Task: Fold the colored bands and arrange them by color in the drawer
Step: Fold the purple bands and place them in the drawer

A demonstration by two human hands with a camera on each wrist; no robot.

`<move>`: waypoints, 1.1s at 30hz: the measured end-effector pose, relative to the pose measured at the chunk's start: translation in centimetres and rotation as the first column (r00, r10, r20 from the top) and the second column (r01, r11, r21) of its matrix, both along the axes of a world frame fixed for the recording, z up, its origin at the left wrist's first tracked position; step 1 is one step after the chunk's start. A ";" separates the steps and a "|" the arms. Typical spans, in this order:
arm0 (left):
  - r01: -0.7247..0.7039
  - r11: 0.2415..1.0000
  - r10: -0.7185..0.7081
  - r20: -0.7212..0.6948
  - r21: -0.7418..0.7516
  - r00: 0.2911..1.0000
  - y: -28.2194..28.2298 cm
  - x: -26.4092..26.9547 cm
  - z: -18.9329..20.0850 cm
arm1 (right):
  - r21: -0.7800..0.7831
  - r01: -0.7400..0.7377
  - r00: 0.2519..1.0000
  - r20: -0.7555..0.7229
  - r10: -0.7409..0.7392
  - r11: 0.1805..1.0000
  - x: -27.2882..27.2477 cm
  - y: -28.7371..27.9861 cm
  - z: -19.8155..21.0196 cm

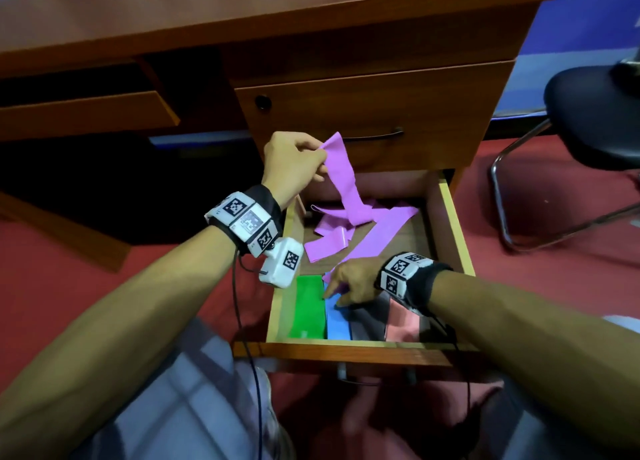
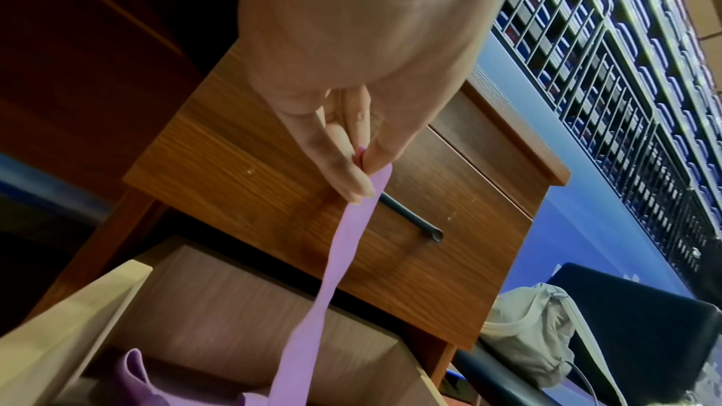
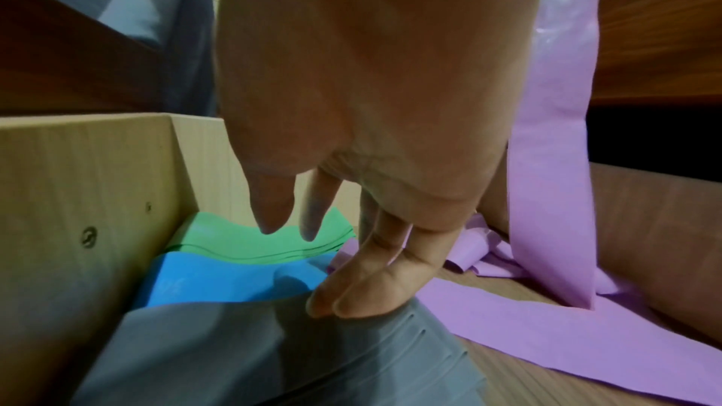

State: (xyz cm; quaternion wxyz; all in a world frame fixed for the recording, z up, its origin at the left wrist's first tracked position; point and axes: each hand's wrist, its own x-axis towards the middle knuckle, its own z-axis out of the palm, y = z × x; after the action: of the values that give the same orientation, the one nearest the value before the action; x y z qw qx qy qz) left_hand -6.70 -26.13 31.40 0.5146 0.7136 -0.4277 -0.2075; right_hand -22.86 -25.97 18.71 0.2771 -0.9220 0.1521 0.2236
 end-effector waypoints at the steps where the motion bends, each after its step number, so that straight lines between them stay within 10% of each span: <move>1: 0.004 1.000 -0.004 0.005 0.013 1.000 0.1 -0.1 0.0 | -0.017 -0.020 1.000 -0.020 0.019 1.000 -0.1 0.1 -0.1; 14: -0.035 0.997 0.036 -0.013 0.065 0.999 0.6 -0.3 -0.1 | -0.204 -0.110 0.994 -0.039 0.104 0.973 0.1 -0.1 -1.6; 22: -0.032 0.996 0.032 0.002 0.079 0.999 0.5 -0.5 -0.2 | -0.119 0.188 0.975 0.145 -0.170 0.975 0.7 -0.6 -0.3; 26: -0.047 0.996 0.048 -0.011 0.079 0.999 0.5 -0.5 -0.2 | -0.007 0.446 0.848 0.322 -0.420 0.895 0.6 -2.4 0.5; 33: -0.033 0.990 0.049 -0.118 0.136 0.992 0.4 -0.7 -0.1 | 0.305 0.792 0.389 0.415 -0.823 0.528 -1.7 -5.4 2.5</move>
State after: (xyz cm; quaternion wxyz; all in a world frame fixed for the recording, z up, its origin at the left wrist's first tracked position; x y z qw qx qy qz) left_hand -7.41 -25.70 31.29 0.4949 0.7412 -0.3661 -0.2679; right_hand -24.51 -31.39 21.17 0.4057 -0.7457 0.4937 -0.1886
